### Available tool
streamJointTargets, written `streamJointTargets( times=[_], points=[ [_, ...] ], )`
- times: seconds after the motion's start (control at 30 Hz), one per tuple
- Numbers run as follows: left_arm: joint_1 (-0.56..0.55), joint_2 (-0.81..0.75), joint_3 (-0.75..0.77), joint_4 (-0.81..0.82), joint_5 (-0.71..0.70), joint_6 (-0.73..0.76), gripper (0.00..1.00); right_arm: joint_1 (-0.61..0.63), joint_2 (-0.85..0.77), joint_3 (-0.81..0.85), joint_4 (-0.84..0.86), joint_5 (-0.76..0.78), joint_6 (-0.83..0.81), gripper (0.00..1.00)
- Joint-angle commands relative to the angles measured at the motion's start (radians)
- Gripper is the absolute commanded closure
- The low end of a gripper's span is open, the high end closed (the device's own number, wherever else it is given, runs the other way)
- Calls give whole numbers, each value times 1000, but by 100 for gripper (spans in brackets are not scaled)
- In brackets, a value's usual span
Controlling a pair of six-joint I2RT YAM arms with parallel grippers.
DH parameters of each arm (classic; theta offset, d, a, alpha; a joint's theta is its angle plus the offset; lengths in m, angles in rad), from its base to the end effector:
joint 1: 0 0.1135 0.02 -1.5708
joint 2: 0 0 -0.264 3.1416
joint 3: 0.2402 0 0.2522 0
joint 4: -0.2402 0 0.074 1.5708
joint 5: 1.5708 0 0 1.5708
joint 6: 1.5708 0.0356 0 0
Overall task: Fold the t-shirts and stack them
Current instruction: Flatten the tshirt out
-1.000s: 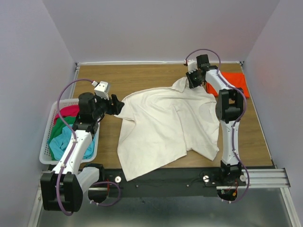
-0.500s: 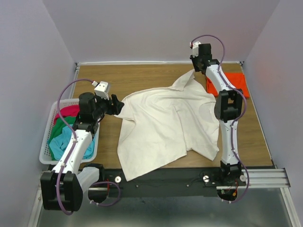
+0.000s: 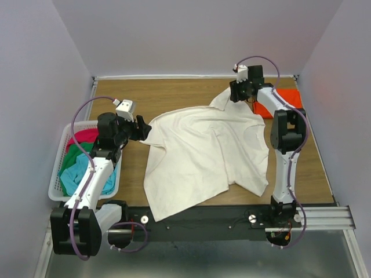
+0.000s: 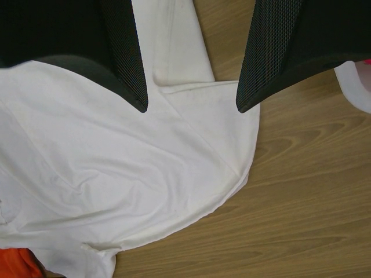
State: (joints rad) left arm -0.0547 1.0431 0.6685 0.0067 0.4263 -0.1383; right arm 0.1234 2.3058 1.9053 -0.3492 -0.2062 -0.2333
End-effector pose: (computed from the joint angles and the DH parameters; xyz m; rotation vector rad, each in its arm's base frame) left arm 0.2351 -0.0276 0.2695 0.2048 1.9310 -0.5408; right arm 0.5208 0.0719 0.1949 -0.5112 2.2505 0.1831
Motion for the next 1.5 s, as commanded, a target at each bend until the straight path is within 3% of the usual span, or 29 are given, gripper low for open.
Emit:
streamJointTargets(
  times=[0.0,0.1,0.4,0.77,0.93,1.03,1.27,1.33,1.4,1.43,1.47],
  points=[
    [-4,-15,26,1,-15,11,30,7,-108,-98,-13,-373,-18,42],
    [-5,-14,26,1,-9,12,30,10,-91,-109,-49,-458,-58,40],
    [-5,-9,26,3,-1,12,30,64,3,1,-132,-259,-136,41],
    [-5,1,28,4,9,14,30,101,70,34,-177,-142,-178,43],
    [-5,0,29,4,11,14,30,110,86,69,-177,-78,-185,62],
    [-5,0,29,4,11,14,30,120,93,118,-177,-30,-204,83],
    [-4,3,28,4,8,17,30,182,213,351,-175,56,-251,95],
    [-5,3,26,3,5,17,30,215,257,460,-148,83,-271,92],
    [-4,3,26,1,-1,19,30,242,282,468,-81,172,-259,65],
    [-5,3,25,1,-4,19,30,263,282,462,-12,200,-252,40],
    [-4,-2,25,-1,-9,17,30,268,280,457,12,229,-242,34]
  ],
)
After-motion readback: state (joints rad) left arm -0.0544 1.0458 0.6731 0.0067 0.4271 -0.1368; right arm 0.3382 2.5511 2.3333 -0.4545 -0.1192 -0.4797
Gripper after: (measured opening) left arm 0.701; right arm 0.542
